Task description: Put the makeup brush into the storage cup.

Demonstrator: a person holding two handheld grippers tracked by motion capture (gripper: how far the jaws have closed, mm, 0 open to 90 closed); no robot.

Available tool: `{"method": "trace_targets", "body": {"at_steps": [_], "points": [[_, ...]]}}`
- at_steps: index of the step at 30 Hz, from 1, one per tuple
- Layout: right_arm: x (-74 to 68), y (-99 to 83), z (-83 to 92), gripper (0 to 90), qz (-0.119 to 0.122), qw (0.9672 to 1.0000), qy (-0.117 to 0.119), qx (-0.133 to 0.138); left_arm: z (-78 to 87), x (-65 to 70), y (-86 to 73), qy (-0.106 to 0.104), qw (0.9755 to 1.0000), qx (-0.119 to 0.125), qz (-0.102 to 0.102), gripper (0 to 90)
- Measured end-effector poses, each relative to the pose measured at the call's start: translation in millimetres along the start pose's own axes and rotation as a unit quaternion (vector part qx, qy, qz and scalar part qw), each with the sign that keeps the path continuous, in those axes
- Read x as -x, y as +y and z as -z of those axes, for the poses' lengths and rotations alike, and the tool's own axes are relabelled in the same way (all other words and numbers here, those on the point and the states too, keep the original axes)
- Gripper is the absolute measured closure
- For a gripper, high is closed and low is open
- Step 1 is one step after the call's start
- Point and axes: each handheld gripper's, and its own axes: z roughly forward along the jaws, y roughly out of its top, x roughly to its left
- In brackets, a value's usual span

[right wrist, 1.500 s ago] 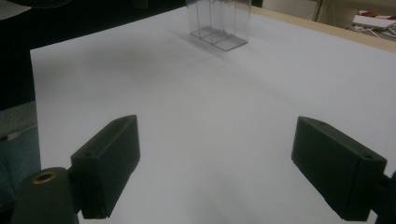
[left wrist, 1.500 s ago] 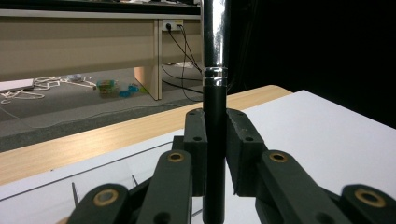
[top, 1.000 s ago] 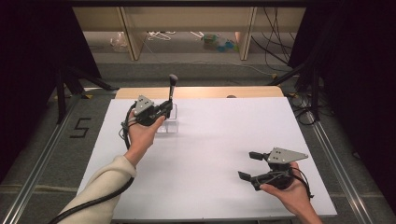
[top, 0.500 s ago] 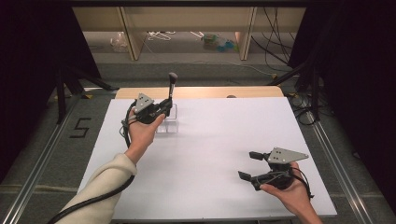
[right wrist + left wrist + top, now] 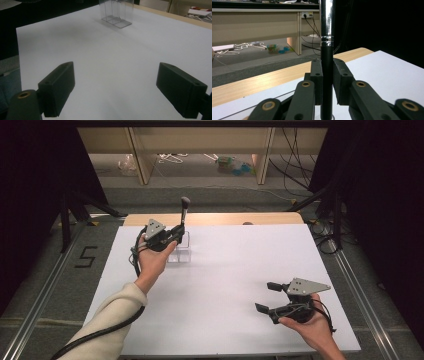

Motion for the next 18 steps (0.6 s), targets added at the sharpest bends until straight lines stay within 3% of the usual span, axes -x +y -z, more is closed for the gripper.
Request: {"method": "trace_targets", "body": {"at_steps": [18], "points": [[-0.1, 0.1, 0.2, 16.1, -0.003, 1.0000, 0.003, 0.000, -5.0, -2.6, -0.3, 0.004, 1.0000, -0.003, 0.000, 78.9]]}}
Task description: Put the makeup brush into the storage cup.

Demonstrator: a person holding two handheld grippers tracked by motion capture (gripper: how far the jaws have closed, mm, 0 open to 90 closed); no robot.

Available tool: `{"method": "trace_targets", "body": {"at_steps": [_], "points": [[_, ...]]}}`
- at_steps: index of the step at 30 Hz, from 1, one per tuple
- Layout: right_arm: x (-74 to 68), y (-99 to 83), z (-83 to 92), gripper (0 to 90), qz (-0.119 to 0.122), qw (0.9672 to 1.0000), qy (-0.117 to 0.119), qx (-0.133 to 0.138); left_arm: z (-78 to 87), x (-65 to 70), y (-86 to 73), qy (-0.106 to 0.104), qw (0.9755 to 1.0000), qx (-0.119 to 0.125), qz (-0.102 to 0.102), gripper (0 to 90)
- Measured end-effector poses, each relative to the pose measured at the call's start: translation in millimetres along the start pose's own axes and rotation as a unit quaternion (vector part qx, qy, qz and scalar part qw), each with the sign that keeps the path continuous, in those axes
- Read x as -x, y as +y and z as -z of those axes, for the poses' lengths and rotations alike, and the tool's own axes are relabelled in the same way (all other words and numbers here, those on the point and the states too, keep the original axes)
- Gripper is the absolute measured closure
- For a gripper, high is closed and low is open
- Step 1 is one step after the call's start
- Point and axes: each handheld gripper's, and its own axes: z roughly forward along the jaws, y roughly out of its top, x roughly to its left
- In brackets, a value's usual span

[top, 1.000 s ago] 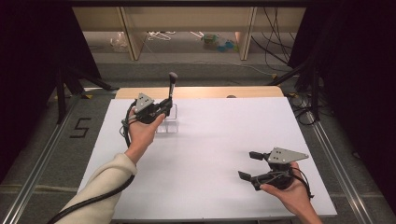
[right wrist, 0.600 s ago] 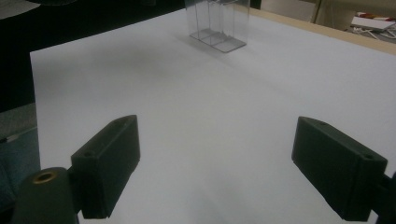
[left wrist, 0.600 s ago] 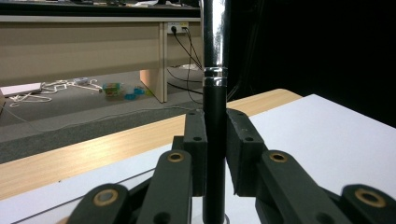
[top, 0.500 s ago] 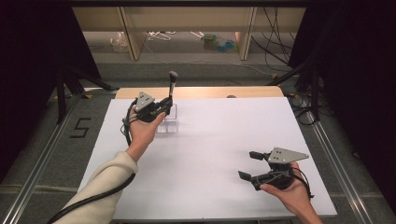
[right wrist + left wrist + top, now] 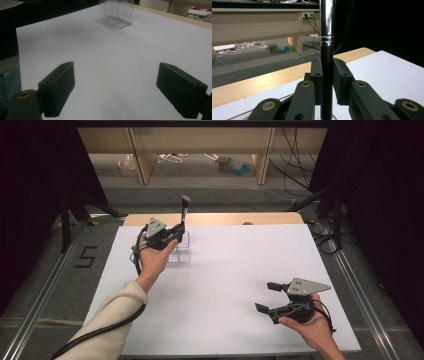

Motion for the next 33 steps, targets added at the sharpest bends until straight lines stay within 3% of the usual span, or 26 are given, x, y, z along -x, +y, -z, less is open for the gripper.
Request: {"method": "trace_targets", "body": {"at_steps": [33], "points": [[0.4, -0.3, -0.9, 16.0, 0.006, 1.0000, 0.001, 0.002, -10.0, -2.9, -3.8, 0.007, 1.0000, 0.000, 0.001, 78.9]]}}
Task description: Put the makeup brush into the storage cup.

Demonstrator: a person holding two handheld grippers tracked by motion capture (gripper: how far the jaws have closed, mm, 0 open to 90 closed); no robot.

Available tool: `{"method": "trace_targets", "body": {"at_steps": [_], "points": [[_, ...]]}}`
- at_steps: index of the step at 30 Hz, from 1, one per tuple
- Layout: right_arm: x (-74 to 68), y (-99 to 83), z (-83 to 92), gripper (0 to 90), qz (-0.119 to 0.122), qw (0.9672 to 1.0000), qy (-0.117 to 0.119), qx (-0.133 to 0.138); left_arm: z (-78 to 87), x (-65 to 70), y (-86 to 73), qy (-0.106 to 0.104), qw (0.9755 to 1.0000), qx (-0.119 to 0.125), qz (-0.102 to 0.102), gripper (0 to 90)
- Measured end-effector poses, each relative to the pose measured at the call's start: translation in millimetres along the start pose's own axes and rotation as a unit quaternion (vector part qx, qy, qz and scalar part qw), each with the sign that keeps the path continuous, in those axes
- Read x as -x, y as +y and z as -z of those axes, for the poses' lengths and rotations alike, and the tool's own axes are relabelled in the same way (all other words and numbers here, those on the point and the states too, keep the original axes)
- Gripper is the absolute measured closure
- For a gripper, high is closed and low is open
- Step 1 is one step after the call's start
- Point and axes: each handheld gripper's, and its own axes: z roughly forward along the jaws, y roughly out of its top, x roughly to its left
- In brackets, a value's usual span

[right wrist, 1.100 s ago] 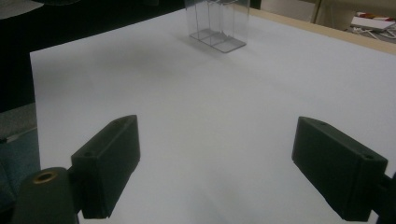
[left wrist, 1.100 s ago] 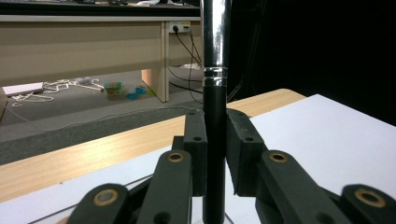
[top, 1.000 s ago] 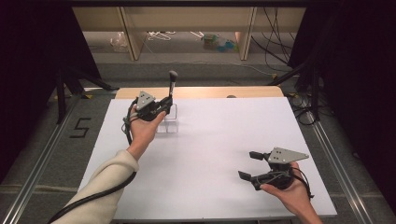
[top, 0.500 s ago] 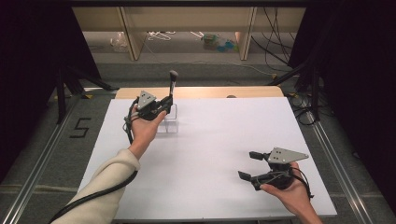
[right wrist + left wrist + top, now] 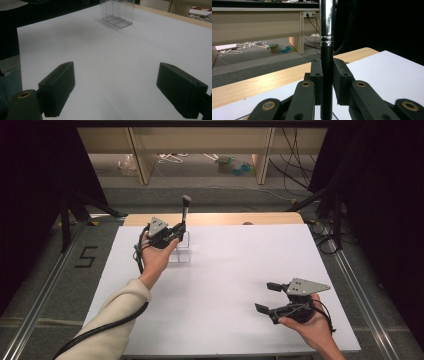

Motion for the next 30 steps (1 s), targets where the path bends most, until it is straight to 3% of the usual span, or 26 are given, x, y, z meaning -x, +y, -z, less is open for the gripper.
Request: {"method": "trace_targets", "body": {"at_steps": [30], "points": [[-0.5, 0.0, 0.4, 16.0, 0.000, 1.0000, -0.002, -0.002, -4.9, -2.5, -5.6, 0.003, 1.0000, 0.002, 0.003, 78.9]]}}
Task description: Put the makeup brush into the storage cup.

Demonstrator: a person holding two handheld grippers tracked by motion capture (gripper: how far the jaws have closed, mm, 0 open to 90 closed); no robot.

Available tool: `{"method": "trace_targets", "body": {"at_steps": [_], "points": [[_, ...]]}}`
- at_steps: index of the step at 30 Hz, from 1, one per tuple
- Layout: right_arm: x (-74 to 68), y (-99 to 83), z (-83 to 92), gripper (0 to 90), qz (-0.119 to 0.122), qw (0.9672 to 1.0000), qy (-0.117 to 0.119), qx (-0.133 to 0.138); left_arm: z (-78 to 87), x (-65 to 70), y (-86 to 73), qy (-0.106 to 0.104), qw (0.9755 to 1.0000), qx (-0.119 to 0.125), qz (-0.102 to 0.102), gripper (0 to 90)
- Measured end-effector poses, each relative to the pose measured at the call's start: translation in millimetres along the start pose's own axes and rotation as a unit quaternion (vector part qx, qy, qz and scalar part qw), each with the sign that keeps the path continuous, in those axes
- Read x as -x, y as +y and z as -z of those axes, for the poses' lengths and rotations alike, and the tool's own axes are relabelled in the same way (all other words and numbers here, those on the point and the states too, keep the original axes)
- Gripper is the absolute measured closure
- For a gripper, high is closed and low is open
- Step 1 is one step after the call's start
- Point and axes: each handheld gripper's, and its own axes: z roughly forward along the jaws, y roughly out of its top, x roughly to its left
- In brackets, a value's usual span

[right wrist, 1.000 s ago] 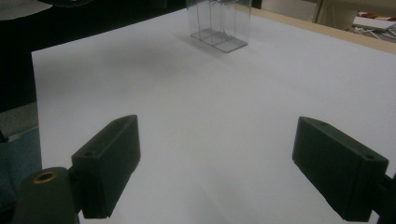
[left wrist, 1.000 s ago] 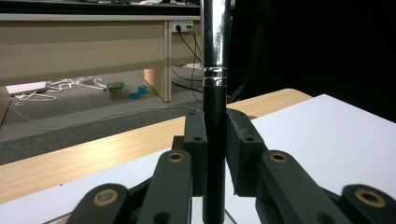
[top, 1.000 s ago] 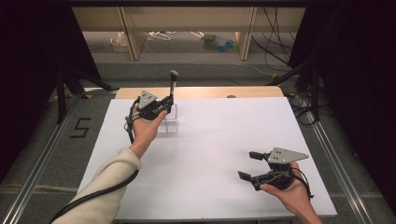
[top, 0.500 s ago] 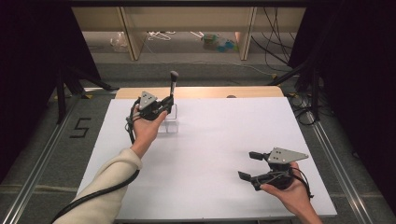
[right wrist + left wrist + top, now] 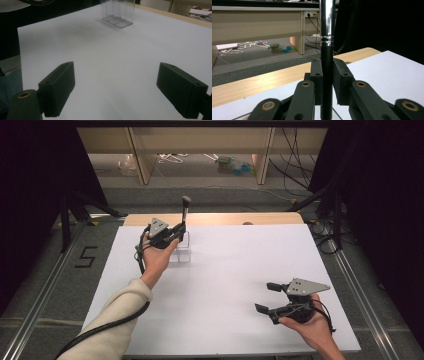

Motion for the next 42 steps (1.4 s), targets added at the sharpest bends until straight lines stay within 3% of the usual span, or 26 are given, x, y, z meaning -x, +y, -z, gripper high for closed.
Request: {"method": "trace_targets", "body": {"at_steps": [42], "points": [[0.2, -0.1, -0.5, 16.0, -0.002, 1.0000, 0.007, 0.002, -6.7, 0.1, -6.1, -0.001, 1.0000, 0.000, 0.001, 78.8]]}}
